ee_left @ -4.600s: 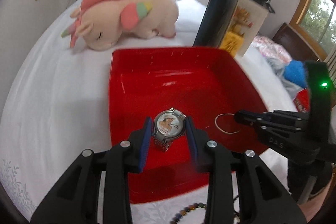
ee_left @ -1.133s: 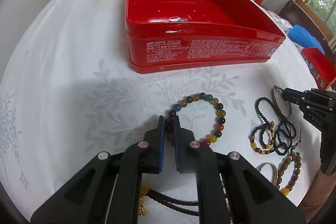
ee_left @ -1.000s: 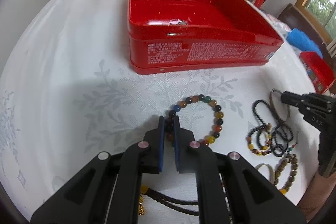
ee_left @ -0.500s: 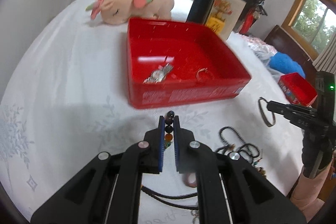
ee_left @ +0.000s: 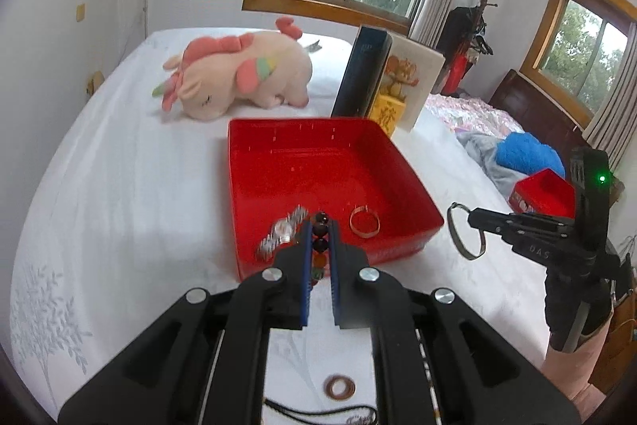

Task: Organize jewelry
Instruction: 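Carry the bracelet and bangles to the red tin, opening the left tool inside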

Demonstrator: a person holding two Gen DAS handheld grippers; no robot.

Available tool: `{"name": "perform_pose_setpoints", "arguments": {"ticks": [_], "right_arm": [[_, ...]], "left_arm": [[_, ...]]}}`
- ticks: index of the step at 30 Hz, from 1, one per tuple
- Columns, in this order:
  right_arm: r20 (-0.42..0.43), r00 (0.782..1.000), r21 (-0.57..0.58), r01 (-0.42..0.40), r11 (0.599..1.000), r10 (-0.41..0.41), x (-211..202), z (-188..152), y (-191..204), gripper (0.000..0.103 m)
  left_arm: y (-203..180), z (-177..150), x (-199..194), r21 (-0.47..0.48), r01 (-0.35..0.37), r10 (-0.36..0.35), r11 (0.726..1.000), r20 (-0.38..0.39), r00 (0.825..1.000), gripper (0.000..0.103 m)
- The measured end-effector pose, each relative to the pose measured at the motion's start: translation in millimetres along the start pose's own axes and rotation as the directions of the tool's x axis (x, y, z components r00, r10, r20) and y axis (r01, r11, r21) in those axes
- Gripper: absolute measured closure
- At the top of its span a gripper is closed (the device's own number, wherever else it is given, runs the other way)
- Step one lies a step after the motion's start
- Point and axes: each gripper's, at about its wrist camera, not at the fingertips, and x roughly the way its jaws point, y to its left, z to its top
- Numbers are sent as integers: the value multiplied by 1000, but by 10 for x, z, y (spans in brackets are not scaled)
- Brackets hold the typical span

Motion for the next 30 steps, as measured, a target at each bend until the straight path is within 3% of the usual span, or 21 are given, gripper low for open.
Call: {"name": "perform_pose_setpoints", "arguments": {"ticks": [4, 12, 20, 30], "right_arm": [[-2, 1000, 6, 12, 1000, -12, 109, 165, 46, 98], [-51, 994, 18, 98, 995, -97, 590, 469, 82, 98], [-132, 977, 4, 169, 986, -167, 1146, 510, 96, 98], [-173, 963, 0, 210, 978, -207, 1496, 540, 58, 98]], "left_arm": [[0, 163, 109, -7, -3, 3, 1000, -1, 1000, 97], [111, 361, 672, -23, -97, 96, 995, -55, 994, 97], [292, 311, 1282, -29, -134, 128, 990, -165, 978, 97], [454, 337, 1575, -31, -171, 161, 985, -197, 967, 97]]}}
